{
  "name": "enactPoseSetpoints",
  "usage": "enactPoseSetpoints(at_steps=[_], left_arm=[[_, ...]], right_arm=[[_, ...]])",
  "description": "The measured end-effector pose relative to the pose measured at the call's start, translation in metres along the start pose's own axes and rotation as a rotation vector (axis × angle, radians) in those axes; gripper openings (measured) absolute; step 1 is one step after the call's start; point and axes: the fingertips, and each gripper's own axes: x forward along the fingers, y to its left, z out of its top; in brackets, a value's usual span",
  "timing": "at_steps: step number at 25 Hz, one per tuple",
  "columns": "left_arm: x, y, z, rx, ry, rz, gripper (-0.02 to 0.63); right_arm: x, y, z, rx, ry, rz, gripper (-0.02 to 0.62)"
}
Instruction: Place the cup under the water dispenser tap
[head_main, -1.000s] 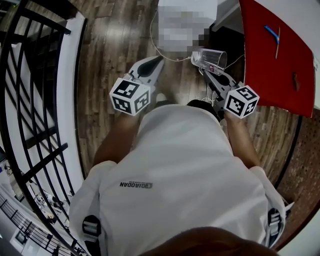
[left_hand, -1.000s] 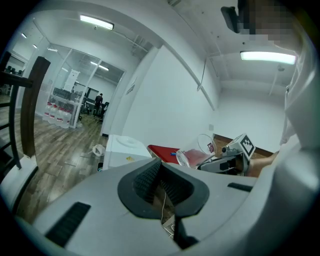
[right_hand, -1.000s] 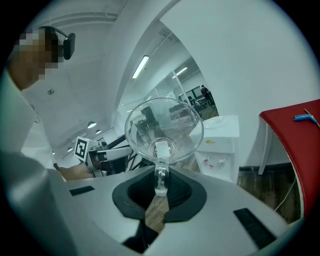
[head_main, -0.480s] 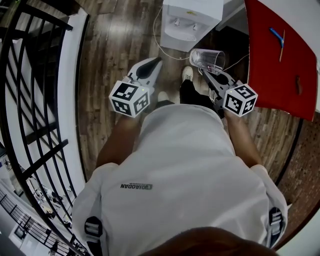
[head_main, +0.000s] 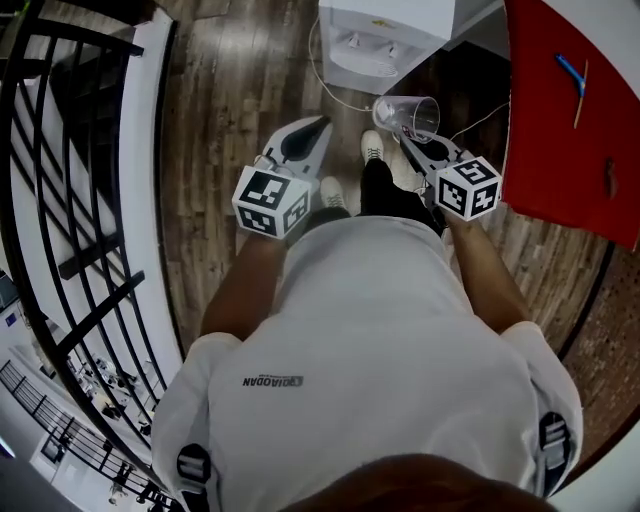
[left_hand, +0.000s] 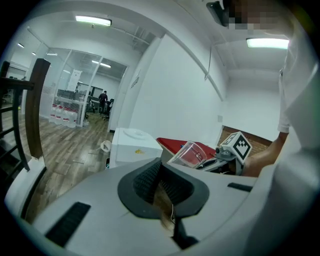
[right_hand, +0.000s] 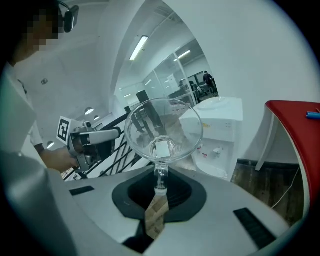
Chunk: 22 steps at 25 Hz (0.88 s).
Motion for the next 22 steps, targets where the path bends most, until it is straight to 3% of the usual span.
enactPoseSetpoints(at_steps=[5, 14, 22], left_arm=[[0.038, 0.010, -0.020, -0.006, 0.069, 0.011, -0.003], [0.107, 0.038, -0.062, -0.013, 0.170, 0.019, -0.003], [0.148, 0.063, -0.103, -0.097, 0.232, 0.048, -0.003]], right_arm=[[0.028, -0.035, -0.015, 0.066, 0.035, -0.006, 0.038], [0.081, -0.102, -0.059, 0.008, 0.161, -0.061, 0.038], [0.125, -0.147, -0.093, 0.004, 0.253, -0.080, 0.038]])
